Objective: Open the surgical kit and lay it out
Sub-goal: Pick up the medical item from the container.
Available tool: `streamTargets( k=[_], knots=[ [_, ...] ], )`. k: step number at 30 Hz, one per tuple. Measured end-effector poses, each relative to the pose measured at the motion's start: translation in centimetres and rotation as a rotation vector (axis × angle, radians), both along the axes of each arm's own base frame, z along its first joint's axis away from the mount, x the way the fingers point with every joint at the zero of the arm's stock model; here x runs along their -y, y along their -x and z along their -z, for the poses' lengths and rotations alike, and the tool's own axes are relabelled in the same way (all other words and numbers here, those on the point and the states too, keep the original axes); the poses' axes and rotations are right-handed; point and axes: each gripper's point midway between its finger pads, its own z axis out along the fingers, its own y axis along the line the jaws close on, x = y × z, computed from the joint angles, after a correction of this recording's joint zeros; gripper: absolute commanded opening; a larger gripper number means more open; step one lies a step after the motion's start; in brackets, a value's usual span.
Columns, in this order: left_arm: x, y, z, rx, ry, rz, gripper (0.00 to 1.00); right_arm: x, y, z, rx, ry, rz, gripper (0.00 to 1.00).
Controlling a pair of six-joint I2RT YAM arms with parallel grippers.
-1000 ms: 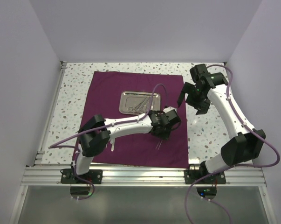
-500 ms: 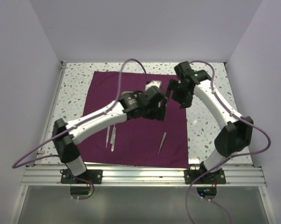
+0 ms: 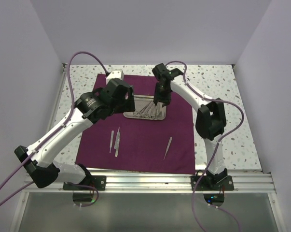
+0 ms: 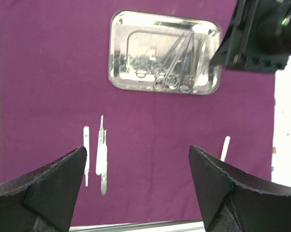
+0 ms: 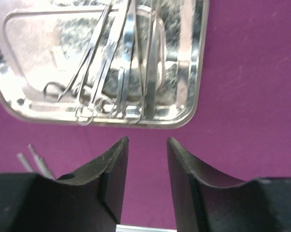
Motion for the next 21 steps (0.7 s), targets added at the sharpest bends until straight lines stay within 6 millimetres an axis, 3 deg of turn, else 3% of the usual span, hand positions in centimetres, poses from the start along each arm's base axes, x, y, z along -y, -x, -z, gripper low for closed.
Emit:
streamTargets(
  k=[5, 10, 21],
  knots=[
    [-0.6, 0.6, 1.7, -0.038, -0.036, 0.0, 0.89, 0.3, -1.1, 1.4, 0.004, 0.045, 0.017, 0.34],
    [-0.8, 0.8, 1.6, -0.036, -0.036, 0.006, 0.88, 0.6, -1.6, 3.4, -0.014, 0.088, 0.025, 0.28],
    [-1.4, 0.9, 2.5, -0.056, -0.059, 0.009, 0.88, 0.3, -3.6, 6.4, -0.017, 0.135, 0.035, 0.27]
  ],
)
